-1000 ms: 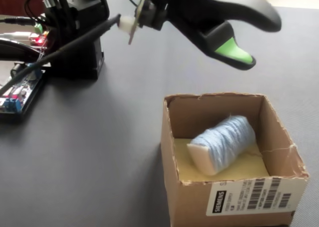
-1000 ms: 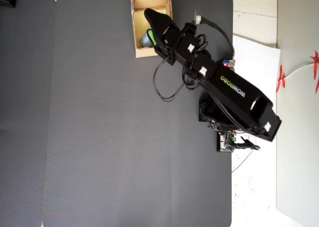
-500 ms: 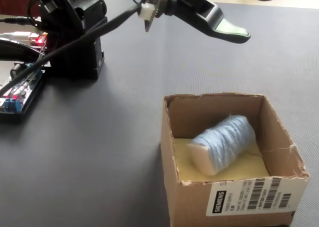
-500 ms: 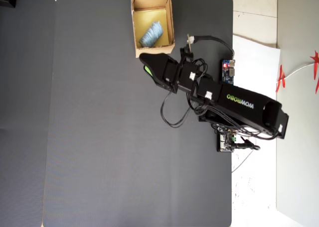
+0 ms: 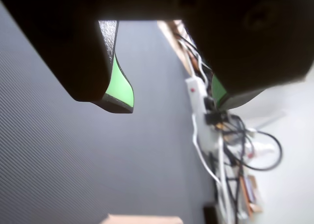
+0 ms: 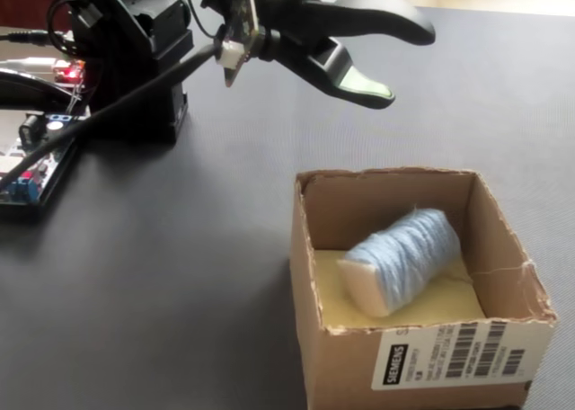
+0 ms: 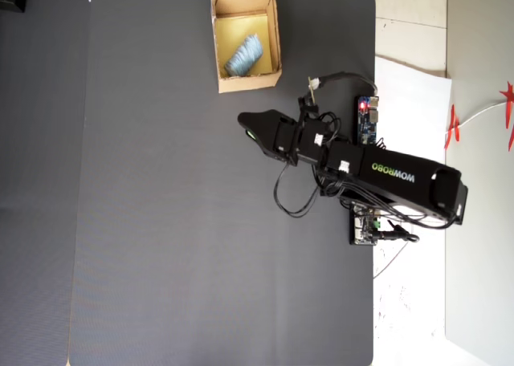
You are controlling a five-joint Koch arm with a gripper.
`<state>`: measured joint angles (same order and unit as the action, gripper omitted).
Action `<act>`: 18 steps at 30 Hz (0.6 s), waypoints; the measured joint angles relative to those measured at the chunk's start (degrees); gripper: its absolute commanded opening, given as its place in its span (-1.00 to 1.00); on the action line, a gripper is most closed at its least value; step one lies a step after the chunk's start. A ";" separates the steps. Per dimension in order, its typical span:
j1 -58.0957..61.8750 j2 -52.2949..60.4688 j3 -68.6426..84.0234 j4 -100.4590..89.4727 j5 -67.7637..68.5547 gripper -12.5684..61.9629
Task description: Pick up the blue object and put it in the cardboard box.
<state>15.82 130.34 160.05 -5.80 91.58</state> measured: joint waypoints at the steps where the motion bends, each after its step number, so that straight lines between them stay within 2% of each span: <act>1: -1.32 0.18 1.85 -0.09 0.00 0.19; 4: -1.76 0.26 4.04 -0.26 0.09 0.24; 18: -2.29 0.26 16.26 -9.76 3.43 0.25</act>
<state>13.54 130.61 176.31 -15.56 95.01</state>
